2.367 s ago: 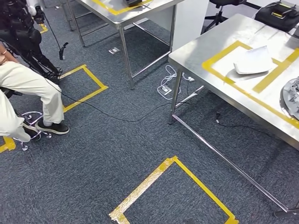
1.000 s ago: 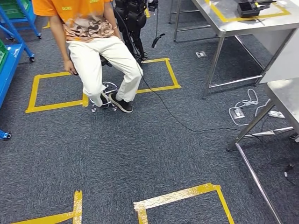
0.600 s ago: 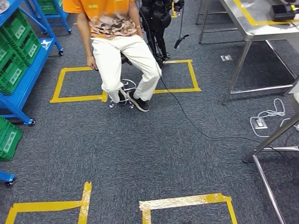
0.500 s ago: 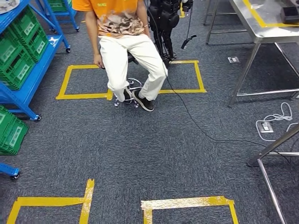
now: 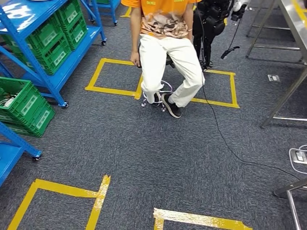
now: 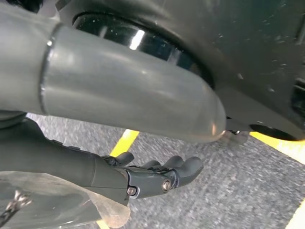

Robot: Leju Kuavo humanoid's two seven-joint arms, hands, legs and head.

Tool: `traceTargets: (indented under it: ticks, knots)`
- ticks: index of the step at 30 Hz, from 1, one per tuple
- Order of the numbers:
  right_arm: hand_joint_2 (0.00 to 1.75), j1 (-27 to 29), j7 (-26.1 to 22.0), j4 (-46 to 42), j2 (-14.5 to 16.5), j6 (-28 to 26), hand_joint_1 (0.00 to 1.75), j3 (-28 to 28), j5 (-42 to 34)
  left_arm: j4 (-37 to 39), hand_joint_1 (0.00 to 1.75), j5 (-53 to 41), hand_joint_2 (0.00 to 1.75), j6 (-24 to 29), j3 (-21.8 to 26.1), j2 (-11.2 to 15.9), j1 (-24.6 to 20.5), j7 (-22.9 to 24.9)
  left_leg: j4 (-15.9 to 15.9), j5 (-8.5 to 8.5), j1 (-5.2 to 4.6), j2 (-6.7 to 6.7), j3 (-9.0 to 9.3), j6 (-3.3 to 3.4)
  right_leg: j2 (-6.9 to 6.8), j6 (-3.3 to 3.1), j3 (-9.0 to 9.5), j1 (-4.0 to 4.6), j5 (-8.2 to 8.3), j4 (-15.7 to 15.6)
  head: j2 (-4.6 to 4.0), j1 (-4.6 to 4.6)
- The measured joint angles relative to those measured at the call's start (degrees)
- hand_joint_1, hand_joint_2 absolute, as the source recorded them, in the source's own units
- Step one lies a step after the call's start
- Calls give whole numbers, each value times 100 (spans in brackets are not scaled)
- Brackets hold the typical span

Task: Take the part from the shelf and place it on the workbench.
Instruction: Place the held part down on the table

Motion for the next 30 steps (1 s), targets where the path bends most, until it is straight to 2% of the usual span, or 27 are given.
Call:
traceTargets:
  ticks: [1, 2, 3, 4, 5, 6, 7, 9, 10, 11, 12, 13, 14, 15, 16, 17, 18, 19, 20, 22, 23, 24, 26, 27, 28, 29, 30]
  knots:
    - [0, -2, -1, 0, -1, -1, 0, 0, 0, 0, 0, 0, 0, 0, 0, -2, -1, 0, 14, -11, 10, -79, 6, -18, 100, 4, 166, -16, 233, -415, 0, 1]
    - [0, -4, -3, 2, -2, 0, 0, 0, -1, 0, 0, 0, 0, 0, 0, -3, -6, 0, 43, -28, 10, -154, 0, -45, 237, 5, 339, -35, 392, -809, 0, 2]
    - [0, -7, -4, 3, -2, 1, 0, 1, 0, 0, 0, 1, 0, 0, 0, -2, -11, 0, 68, -39, 12, -226, -16, -79, 354, -7, 479, -49, 481, -1090, 0, 0]
    - [0, -9, -4, 5, -2, 1, 0, 1, 0, 0, 0, 1, 0, 0, 0, -1, -13, 0, 87, -42, 15, -287, -39, -113, 432, -29, 554, -53, 489, -1219, 0, 0]
    - [0, -11, -4, 7, -3, 1, 0, 1, 0, 0, 0, 1, 0, 0, 0, 1, -10, 0, 95, -35, 19, -347, -60, -144, 429, -62, 584, -43, 468, -1239, 0, -2]
    - [0, -14, -4, 7, -3, 1, 0, 1, 1, 0, 0, 1, 0, 0, 1, 4, 0, 0, 93, -26, 31, -406, -76, -173, 365, -104, 597, -40, 476, -1240, 0, -4]
    - [0, -16, -3, 7, -3, 0, 0, 1, 1, 1, 0, 1, 0, 0, 1, 7, 11, 0, 114, -42, 33, -378, -90, -199, 299, -143, 607, -39, 485, -1251, 0, -6]
    - [0, -16, -7, 7, -2, 0, 0, 2, 2, 2, 0, 0, 0, 0, 2, 11, 14, 0, 411, -233, 22, -120, -226, -250, 146, -222, 627, -45, 489, -1278, 0, -41]
    - [0, -11, -8, 7, -2, 1, 0, 2, 3, 2, 0, 0, 0, 0, 2, 9, 5, 0, 727, -405, 19, 64, -370, -271, 62, -250, 634, -36, 481, -1280, 0, -58]
    - [0, -3, -8, 7, -4, 1, 0, 2, 3, 2, 0, -1, 0, -1, 2, 8, -4, 0, 1121, -591, 24, 184, -556, -291, -28, -271, 637, -25, 468, -1280, 0, -71]
    - [0, 4, -7, 7, -5, 1, 0, 2, 2, 3, 0, -1, 0, -1, 2, 8, -9, 0, 1477, -726, 35, 240, -726, -305, -121, -282, 641, -13, 457, -1280, 0, -70]
    - [0, 9, -5, 7, -7, 0, 0, 2, 2, 4, 0, -1, 0, -2, 2, 8, -5, 0, 1690, -768, 44, 265, -826, -313, -209, -288, 647, -4, 445, -1279, 0, -70]
    - [0, 7, -5, 7, -8, -1, 0, 2, 2, 5, 0, -1, 0, -2, 2, 8, 4, 0, 1686, -696, 51, 282, -820, -314, -289, -290, 658, 2, 433, -1279, 0, -71]
    - [0, 4, -5, 7, -8, -1, 0, 2, 2, 7, 0, 0, 0, -2, 2, 8, 14, 0, 1452, -524, 54, 308, -700, -304, -360, -287, 678, 6, 418, -1279, 0, -71]
    - [0, 0, -5, 7, -7, -1, 0, 2, 3, 7, 0, 0, 0, -2, 2, 8, 20, 0, 1062, -308, 49, 375, -501, -283, -424, -280, 705, 10, 401, -1279, 0, -72]
    - [0, -2, -5, 7, -7, 0, 0, 2, 3, 7, 0, 0, 0, -2, 2, 9, 17, 0, 670, -160, 20, 520, -299, -255, -486, -265, 724, 20, 381, -1279, 0, -71]
    - [0, -4, -6, 8, -6, 0, 0, 2, 3, 7, 0, 0, 0, -2, 2, 9, 7, 0, 364, -72, -12, 649, -150, -223, -540, -241, 740, 31, 360, -1276, 0, -72]
    - [0, -8, -6, 8, -6, 0, 0, 2, 3, 7, 0, 0, 0, -2, 2, 10, -2, 0, 189, -48, -46, 748, -72, -196, -600, -214, 753, 43, 343, -1275, 0, -68]
    - [0, -14, -6, 9, -6, 1, 0, 2, 3, 7, 0, 1, 0, -2, 2, 12, -6, 0, 140, -76, -77, 789, -63, -173, -661, -187, 764, 51, 330, -1279, 0, -66]
    - [0, -35, -7, 7, -5, 2, 0, 4, 3, 7, 0, 2, 0, -2, 2, 15, 8, 0, 90, -55, -67, 663, -60, -124, -746, -125, 808, 47, 298, -1293, 0, -62]
    - [0, -40, -8, 5, -4, 2, 0, 7, 3, 7, 0, 3, 0, -3, 2, 15, 15, 0, 59, -40, -46, 597, -40, -92, -657, -95, 804, 38, 241, -1245, 0, -54]
    - [0, -41, -10, 4, -4, 3, 0, 9, 3, 7, 0, 3, 0, -3, 2, 15, 12, 0, 27, -22, -21, 528, -19, -60, -502, -69, 738, 28, 133, -1080, 0, -39]
    - [0, -30, -12, 5, -4, 5, 0, 11, 3, 7, 0, 4, 0, -7, 2, 13, -5, 0, 7, -3, 5, 386, -9, -23, -150, -39, 399, 10, -202, -382, 0, -7]
    - [0, -22, -12, 6, -5, 10, 0, 11, 3, 7, 0, 2, 0, -11, 2, 12, -10, 0, 9, -1, 7, 307, -13, -17, -75, -30, 180, 6, -343, 25, 0, -1]
    - [0, -13, -12, 6, -6, 13, 0, 11, 3, 8, 0, -1, 0, -16, 2, 11, -7, 0, 10, -1, 8, 228, -11, -16, -49, -24, 7, 4, -396, 305, 0, -1]
    - [0, -6, -12, 7, -8, 16, 0, 11, 2, 9, 0, -3, 0, -22, 2, 10, -3, 0, 13, -3, 10, 145, -6, -17, -39, -22, -75, 4, -324, 371, 0, 1]
    - [0, -1, -12, 7, -9, 20, 0, 11, 2, 10, 0, -4, 0, -25, 2, 10, 1, 0, 17, -6, 14, 64, 3, -22, -28, -22, -56, 2, -150, 224, 0, 0]
